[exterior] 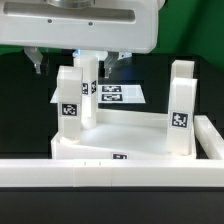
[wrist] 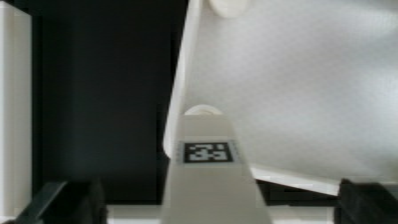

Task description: Assemble desk

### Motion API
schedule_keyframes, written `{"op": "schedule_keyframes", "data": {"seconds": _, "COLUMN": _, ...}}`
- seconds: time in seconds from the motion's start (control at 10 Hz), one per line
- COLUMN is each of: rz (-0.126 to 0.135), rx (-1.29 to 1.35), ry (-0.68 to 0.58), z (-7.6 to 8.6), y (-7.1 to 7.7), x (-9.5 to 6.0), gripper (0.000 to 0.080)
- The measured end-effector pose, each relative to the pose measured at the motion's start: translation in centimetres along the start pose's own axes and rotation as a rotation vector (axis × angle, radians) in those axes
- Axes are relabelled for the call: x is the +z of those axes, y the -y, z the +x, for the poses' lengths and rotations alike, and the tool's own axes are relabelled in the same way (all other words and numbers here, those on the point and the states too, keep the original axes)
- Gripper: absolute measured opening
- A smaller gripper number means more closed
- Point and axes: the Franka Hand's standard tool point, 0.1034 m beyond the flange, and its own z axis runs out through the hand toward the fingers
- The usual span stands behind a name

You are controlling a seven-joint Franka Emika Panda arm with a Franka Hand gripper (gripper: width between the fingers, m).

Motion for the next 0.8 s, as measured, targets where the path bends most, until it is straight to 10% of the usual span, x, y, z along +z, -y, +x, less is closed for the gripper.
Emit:
{"op": "schedule_keyframes", "data": {"seconds": 0.7, "rz": -0.004, "rx": -0.003, "ry": 0.001, "z": 0.3, "y": -0.17, "x": 0.51, "gripper": 0.0619}}
{"op": "schedule_keyframes", "data": {"seconds": 0.8, "rz": -0.004, "rx": -0.002, "ry": 0.001, "z": 0.28, "y": -0.19, "x": 0.55, "gripper": 0.0438}}
